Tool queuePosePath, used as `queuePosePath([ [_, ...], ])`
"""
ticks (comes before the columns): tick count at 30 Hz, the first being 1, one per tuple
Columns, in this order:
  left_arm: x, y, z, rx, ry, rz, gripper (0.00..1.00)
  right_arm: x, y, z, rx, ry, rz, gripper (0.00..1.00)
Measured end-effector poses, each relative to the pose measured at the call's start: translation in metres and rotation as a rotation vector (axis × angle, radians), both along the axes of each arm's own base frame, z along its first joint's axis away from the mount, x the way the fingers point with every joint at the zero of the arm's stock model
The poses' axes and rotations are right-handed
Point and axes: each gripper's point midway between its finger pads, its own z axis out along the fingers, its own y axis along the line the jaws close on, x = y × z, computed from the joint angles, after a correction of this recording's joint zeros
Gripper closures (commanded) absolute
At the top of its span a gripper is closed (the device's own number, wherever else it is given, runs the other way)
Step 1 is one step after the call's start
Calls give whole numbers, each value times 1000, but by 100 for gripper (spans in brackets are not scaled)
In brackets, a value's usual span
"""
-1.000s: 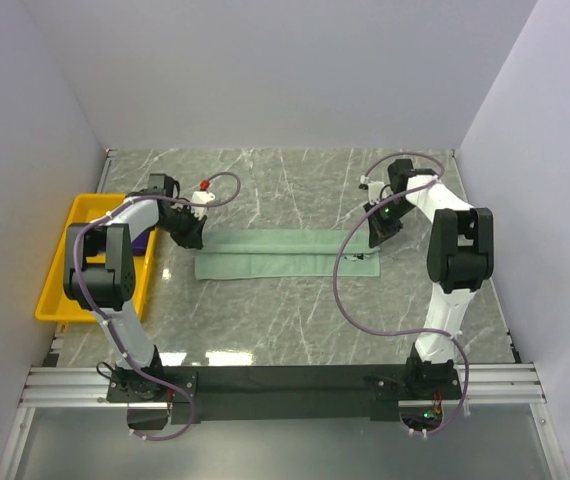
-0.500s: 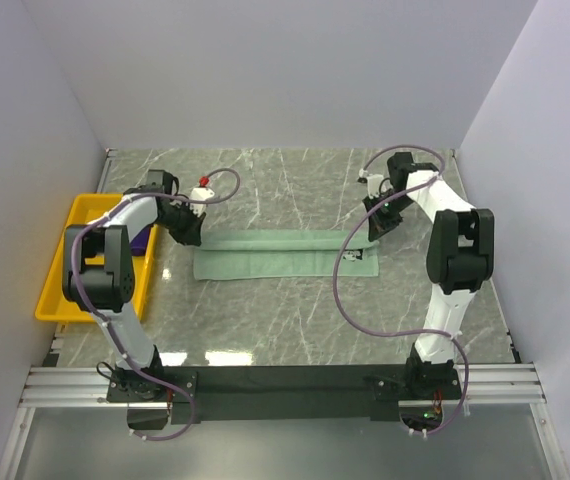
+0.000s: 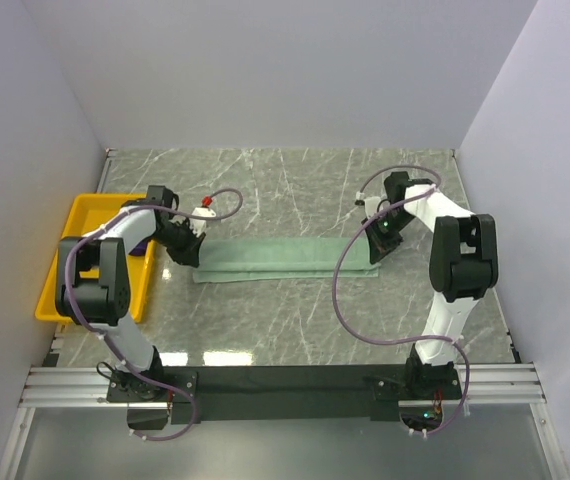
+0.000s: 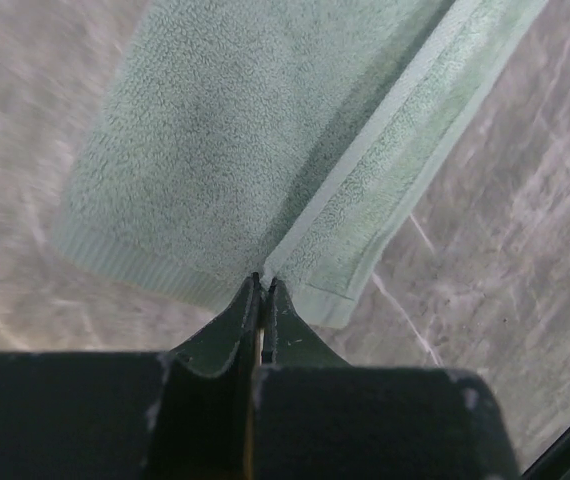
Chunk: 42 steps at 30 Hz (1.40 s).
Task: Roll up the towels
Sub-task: Fold the towel
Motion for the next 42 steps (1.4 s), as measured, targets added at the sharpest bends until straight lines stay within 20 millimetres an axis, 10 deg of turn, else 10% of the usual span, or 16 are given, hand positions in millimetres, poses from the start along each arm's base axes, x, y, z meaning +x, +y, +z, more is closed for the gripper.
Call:
queuePosePath([
  [18, 2, 3, -22, 23, 34, 18, 90, -2, 4, -9, -22, 8, 22, 99],
  [42, 12, 3, 6, 19, -87, 38, 100, 44, 6, 25, -21, -175, -45, 100],
])
